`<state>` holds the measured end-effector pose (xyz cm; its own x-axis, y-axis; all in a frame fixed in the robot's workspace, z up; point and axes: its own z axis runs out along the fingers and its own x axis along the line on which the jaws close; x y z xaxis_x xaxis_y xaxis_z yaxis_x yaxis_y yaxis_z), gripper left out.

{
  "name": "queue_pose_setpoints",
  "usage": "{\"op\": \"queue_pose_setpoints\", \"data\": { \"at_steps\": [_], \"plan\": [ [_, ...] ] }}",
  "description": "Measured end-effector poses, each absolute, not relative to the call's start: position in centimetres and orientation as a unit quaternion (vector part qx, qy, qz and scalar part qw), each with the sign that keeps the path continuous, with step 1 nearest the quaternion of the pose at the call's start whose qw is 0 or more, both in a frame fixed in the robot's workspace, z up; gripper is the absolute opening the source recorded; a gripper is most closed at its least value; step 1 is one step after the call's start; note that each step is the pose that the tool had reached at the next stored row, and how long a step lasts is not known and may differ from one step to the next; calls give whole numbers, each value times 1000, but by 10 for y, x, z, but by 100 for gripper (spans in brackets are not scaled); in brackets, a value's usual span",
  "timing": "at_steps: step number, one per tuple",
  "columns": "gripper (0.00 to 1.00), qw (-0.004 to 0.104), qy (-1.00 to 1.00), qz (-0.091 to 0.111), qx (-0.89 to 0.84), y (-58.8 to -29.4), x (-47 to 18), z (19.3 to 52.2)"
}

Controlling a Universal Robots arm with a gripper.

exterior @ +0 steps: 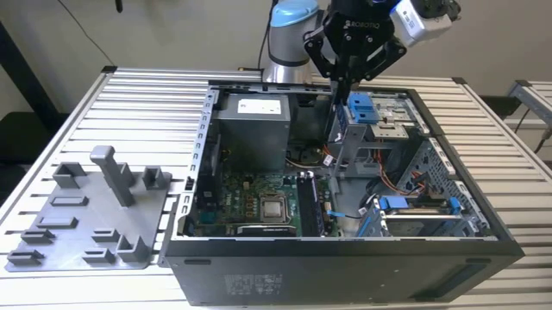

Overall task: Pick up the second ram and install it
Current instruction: 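Insert the second ram into the second slot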

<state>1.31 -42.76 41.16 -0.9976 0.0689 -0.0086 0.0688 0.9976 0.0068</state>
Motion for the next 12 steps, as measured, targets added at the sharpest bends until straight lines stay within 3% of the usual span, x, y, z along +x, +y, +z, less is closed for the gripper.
{"op": "queue_pose_setpoints", "data": {
  "at_steps": [12],
  "plan": [
    [14,1,999,3,34,-441,14,400]
  ]
}}
